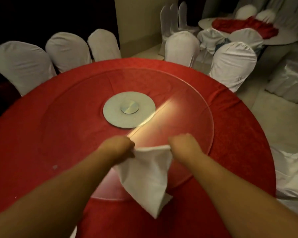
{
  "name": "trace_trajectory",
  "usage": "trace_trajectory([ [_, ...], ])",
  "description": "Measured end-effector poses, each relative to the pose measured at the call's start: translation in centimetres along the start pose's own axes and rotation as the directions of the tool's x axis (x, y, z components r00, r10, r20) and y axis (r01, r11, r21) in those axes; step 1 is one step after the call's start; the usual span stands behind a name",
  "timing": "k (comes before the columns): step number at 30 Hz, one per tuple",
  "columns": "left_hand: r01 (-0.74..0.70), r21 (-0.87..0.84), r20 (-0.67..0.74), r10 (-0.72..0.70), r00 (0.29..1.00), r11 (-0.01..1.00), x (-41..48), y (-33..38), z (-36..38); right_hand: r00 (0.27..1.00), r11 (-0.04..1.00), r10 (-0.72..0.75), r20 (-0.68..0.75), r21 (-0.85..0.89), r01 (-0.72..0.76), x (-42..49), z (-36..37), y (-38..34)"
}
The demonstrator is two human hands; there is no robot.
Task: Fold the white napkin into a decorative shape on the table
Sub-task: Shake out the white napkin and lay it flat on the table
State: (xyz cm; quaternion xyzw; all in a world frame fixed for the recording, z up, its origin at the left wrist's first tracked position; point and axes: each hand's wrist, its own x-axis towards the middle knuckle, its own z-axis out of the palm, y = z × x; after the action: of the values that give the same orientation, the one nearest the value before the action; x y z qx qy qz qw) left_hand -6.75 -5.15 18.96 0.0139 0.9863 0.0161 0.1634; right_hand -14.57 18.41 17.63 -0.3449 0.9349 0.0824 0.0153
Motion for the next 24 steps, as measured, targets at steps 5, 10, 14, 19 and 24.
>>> trace_trajectory([
  [5,0.085,0.086,-0.624,-0.013,0.781,0.993,1.2,-3.8,-12.1,0.846,0.992,0.096,-0.524,-0.018,-0.124,4.7,-10.9,5.2],
  [10,0.054,0.303,-0.75,0.203,0.63,0.951,0.1,-6.0,-16.5,0.72,0.991,0.022,-0.693,-0.079,-0.106,4.9,-15.1,8.2],
  [14,0.014,0.335,-0.672,0.228,0.704,0.942,-0.3,-7.1,-12.4,0.765,0.989,0.032,-0.643,-0.09,-0.118,4.1,-11.1,9.3],
  [19,-0.048,0.276,-0.52,0.191,0.833,0.96,0.7,-8.1,-2.0,0.851,0.989,0.034,-0.523,-0.105,-0.105,2.4,-0.6,9.4],
  [24,-0.038,0.16,-0.321,0.089,0.943,0.986,0.5,-8.1,9.0,0.946,0.996,0.043,-0.322,-0.064,-0.067,-0.5,10.1,7.8],
])
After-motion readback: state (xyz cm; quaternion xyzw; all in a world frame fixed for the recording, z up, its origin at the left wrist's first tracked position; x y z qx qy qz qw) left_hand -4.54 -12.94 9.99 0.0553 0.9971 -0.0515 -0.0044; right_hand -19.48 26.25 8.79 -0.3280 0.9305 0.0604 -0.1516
